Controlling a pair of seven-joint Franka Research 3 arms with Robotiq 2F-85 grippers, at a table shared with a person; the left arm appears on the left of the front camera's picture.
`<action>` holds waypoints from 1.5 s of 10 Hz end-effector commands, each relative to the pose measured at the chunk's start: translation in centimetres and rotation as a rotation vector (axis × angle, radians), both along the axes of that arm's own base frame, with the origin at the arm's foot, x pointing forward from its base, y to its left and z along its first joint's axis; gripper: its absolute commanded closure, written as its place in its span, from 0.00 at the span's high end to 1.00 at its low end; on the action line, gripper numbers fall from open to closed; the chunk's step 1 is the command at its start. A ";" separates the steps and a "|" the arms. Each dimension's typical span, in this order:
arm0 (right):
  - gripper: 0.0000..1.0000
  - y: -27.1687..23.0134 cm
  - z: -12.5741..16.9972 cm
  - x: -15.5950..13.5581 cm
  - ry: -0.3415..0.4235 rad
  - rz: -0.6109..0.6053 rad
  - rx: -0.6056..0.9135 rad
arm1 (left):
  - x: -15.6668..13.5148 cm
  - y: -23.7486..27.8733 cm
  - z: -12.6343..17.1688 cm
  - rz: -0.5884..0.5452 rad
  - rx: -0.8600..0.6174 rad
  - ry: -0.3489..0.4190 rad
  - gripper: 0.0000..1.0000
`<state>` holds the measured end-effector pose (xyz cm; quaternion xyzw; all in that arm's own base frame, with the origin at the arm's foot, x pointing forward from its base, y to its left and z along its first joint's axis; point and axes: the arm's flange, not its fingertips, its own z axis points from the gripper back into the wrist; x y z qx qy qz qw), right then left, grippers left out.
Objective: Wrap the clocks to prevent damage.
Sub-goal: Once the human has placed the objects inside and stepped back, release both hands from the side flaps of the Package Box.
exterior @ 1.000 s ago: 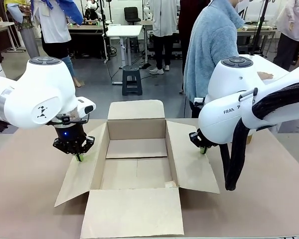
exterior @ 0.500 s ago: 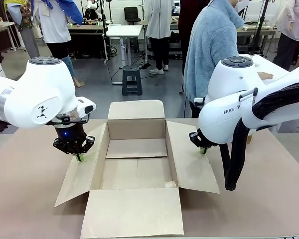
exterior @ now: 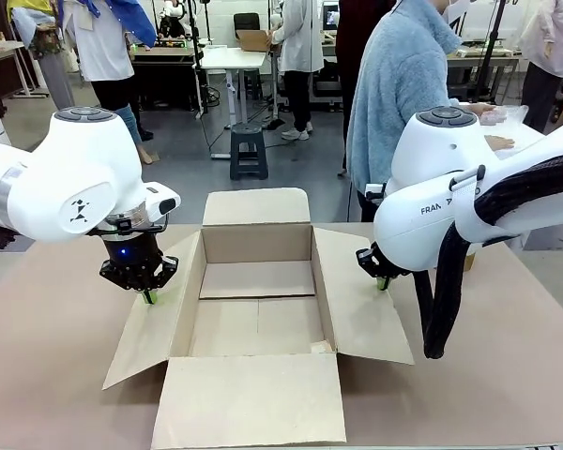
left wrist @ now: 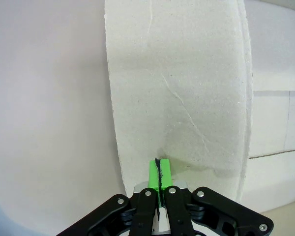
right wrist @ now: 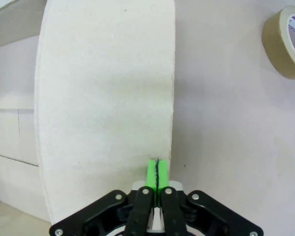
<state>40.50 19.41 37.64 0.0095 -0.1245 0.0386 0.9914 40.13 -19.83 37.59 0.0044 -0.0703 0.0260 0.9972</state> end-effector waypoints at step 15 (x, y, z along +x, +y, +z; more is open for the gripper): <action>0.01 0.0 0.2 -0.2 0.004 0.002 -0.009 | -0.1 0.1 0.1 0.009 0.020 -0.004 0.00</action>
